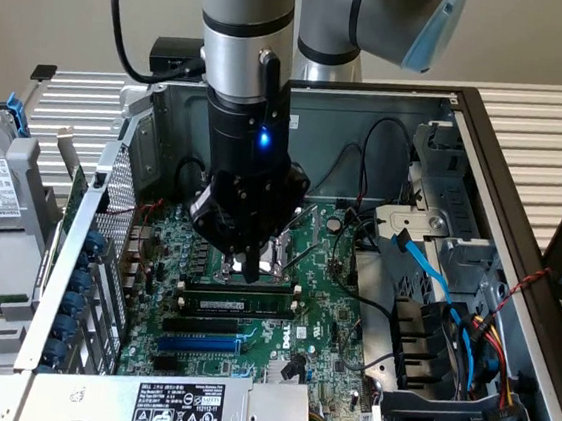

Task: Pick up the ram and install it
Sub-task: 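Press down the ram until it locks into place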

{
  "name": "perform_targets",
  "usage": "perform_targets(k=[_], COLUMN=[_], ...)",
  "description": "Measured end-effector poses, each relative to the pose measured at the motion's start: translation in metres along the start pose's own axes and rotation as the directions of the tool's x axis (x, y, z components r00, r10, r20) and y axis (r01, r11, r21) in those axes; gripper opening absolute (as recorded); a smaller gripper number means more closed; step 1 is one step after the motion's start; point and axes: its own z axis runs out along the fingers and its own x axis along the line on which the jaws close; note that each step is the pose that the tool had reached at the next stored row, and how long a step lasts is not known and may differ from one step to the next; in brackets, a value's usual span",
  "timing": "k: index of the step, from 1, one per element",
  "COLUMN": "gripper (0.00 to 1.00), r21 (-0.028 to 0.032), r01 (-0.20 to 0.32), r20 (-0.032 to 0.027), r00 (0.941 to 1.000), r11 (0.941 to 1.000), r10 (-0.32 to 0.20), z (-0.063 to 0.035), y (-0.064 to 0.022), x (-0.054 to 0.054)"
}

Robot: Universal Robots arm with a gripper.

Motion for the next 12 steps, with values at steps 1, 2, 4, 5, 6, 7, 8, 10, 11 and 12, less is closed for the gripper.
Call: perform_targets(k=[1,2,4,5,6,7,8,10,11,12], gripper=[0.1,0.1,0.1,0.1,0.1,0.1,0.1,0.1,0.1,0.1], r21=[-0.0005,-0.0008,-0.0015,-0.0018,-0.0021,-0.0024,-0.0027,-0.0028,-0.0027,-0.0026], r01=[-0.013,-0.025,-0.05,-0.062,-0.075,-0.087,-0.099,-0.124,-0.136,-0.14], r20=[-0.0008,-0.0016,-0.0032,-0.0041,-0.0049,-0.0056,-0.0065,-0.0083,-0.0093,-0.0095], r00=[0.9999,0.9997,0.9988,0.9981,0.9972,0.9962,0.9951,0.9922,0.9907,0.9901], r11=[0.9999,0.9997,0.9988,0.9981,0.9972,0.9962,0.9951,0.9922,0.9907,0.9901], r10=[0.013,0.025,0.05,0.062,0.075,0.087,0.099,0.124,0.136,0.14], z=[0.0,0.0,0.0,0.0,0.0,0.0,0.0,0.0,0.0,0.0], y=[0.0,0.0,0.0,0.0,0.0,0.0,0.0,0.0,0.0,0.0], x=[0.0,0.0,0.0,0.0,0.0,0.0,0.0,0.0,0.0,0.0])
